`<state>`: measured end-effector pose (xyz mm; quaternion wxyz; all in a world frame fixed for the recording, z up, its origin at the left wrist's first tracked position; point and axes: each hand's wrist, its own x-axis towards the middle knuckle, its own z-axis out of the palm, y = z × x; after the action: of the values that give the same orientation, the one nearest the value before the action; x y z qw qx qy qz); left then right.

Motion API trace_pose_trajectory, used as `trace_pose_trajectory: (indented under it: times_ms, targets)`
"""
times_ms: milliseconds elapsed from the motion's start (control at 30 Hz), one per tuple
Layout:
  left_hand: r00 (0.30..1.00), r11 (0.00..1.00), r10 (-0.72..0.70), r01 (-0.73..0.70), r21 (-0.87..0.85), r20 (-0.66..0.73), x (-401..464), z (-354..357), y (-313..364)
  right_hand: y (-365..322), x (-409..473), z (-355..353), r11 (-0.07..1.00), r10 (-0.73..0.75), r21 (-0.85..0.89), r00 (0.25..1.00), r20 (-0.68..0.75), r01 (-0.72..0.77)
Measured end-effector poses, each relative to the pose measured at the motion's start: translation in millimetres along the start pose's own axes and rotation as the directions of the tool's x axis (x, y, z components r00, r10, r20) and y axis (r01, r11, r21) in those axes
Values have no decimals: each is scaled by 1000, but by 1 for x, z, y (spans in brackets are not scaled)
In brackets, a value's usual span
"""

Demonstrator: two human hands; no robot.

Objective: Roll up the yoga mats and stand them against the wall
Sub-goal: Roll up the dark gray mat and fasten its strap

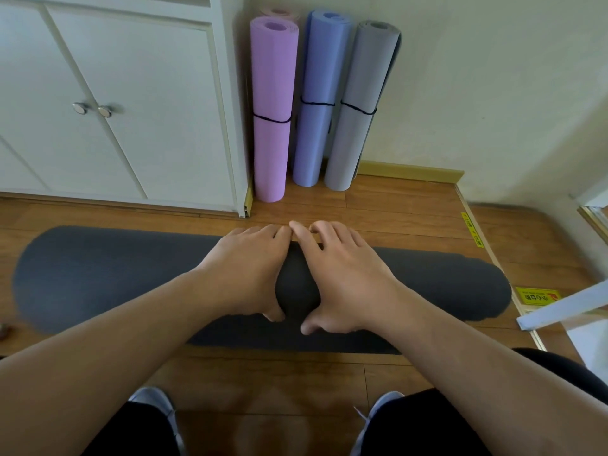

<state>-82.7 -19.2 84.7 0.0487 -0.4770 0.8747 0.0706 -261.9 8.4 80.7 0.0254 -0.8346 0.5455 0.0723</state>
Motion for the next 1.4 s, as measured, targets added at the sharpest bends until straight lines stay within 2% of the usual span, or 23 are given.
trace_pose_trajectory:
  times_ms: [67,233,467,600,767,967,1033,1133,1200,1300,1400]
  targets:
    - [999,999,-14,15,-41,35,2,-4,-1,-3,2,2,999,18,-43,1000,9,-18]
    - [998,998,-29,32,-47,63,0,0,-1,2,6,9,999,-33,-12,998,-55,32]
    - [1000,992,23,-22,121,-8,-4,16,7,5,6,1,999,14,52,1000,23,-15]
    - [1000,998,23,-22,54,-17,1,12,3,3,4,0,999,12,50,999,40,-14]
    - [997,995,-20,27,-99,73,6,0,-8,-7,4,3,996,-6,-85,1000,3,6]
    - [993,993,-37,49,-108,113,3,-1,-7,0,11,7,998,-59,19,997,-43,60]
    - [997,999,-12,15,-33,76,-3,0,-4,3,12,6,998,-48,36,998,-47,50]
    - [999,985,-1,-6,174,38,-8,8,5,3,14,1,997,-3,71,1000,-18,5]
    - [1000,979,4,-5,206,7,-6,15,8,1,13,-2,994,22,105,999,26,-25]
    - [1000,987,28,-25,156,-14,-1,15,3,-1,8,-3,993,19,116,1000,24,-22]
    - [1000,999,10,-11,46,6,2,9,-3,-11,-2,-4,999,-46,-17,995,-84,44]
